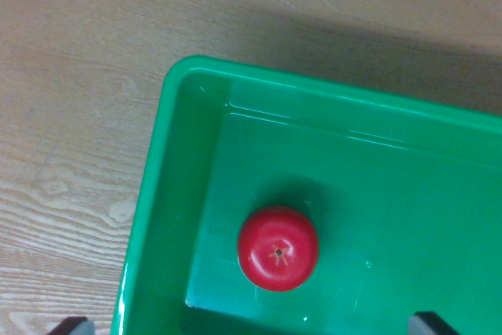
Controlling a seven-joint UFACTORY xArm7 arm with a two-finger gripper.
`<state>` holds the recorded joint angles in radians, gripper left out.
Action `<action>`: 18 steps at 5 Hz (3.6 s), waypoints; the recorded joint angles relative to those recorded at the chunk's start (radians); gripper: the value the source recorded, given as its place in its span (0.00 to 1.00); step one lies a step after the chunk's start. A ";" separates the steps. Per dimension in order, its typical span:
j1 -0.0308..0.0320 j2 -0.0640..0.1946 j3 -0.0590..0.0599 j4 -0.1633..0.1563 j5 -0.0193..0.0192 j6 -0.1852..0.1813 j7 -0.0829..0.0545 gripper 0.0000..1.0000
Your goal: Pick fruit
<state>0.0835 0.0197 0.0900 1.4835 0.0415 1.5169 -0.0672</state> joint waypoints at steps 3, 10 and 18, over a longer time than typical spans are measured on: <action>0.0014 0.011 -0.001 -0.021 -0.0039 -0.027 -0.002 0.00; 0.0093 0.074 -0.005 -0.140 -0.0257 -0.177 -0.014 0.00; 0.0191 0.152 -0.009 -0.287 -0.0525 -0.363 -0.028 0.00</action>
<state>0.1026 0.1714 0.0807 1.1965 -0.0110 1.1538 -0.0950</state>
